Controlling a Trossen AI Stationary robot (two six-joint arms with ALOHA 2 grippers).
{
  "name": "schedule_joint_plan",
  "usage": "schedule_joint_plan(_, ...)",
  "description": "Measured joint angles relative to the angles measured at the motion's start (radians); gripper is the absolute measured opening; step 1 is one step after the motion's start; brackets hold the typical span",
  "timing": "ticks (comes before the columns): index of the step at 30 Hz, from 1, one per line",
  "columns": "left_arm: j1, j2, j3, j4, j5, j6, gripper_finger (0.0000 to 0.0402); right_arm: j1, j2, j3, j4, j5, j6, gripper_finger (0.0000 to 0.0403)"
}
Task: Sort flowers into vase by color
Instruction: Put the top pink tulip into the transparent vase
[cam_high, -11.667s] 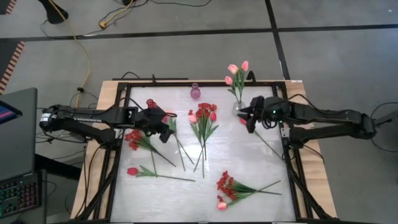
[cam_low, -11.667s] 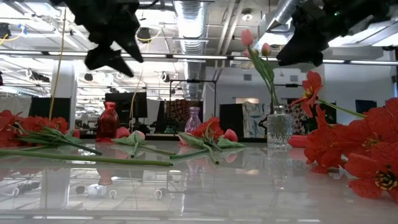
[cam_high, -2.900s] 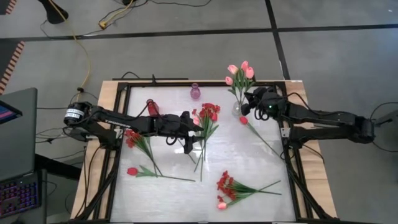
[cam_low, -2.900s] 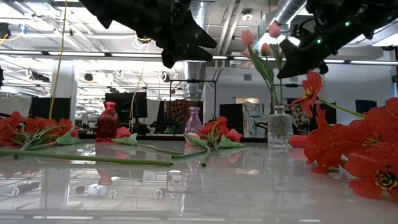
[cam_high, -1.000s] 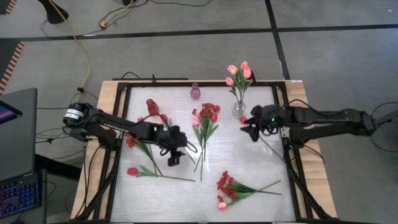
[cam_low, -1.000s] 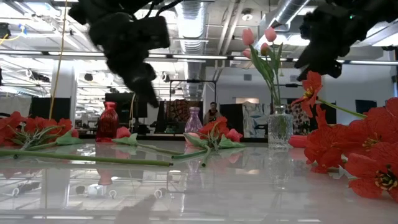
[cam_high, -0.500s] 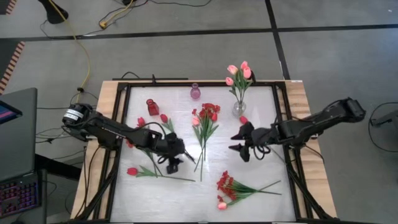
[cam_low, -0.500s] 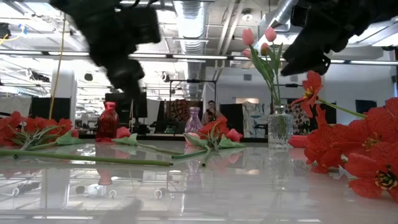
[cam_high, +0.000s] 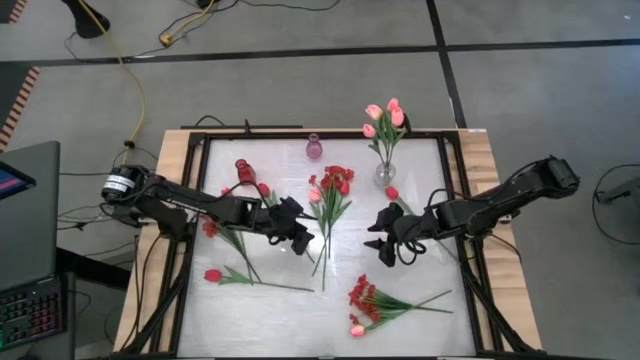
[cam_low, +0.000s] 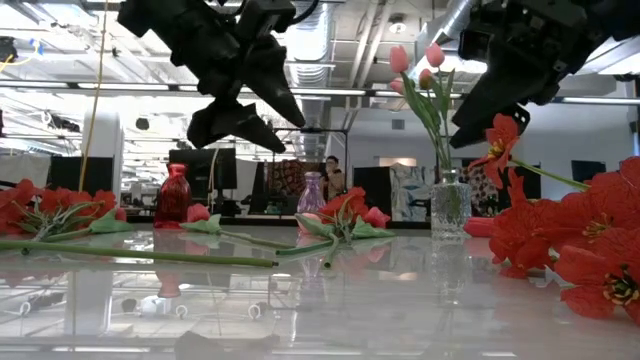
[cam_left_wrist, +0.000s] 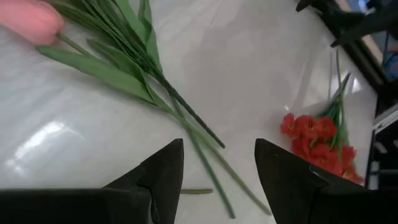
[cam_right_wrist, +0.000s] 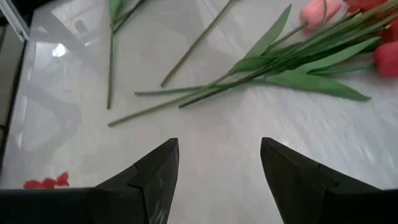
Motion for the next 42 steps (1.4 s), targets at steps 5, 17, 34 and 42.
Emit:
schedule_joint_plan(5,-0.008,0.093,0.001,0.108,0.011,-0.077,0.0185,0.002,-0.001,0.000,0.024,0.000,-0.001,0.0255)
schedule_joint_plan(17,0.002,0.287,0.009,0.273,-0.072,-0.249,0.0185,0.024,-0.001,0.000,0.035,0.000,-0.039,0.0255)
schedule_joint_plan(34,0.051,0.373,0.060,0.237,-0.051,-0.238,0.0185,0.027,-0.001,0.000,0.036,0.005,-0.095,0.0255)
schedule_joint_plan(42,0.065,0.412,0.063,0.269,-0.027,-0.252,0.0184,0.027,-0.001,0.000,0.037,0.007,-0.116,0.0255)
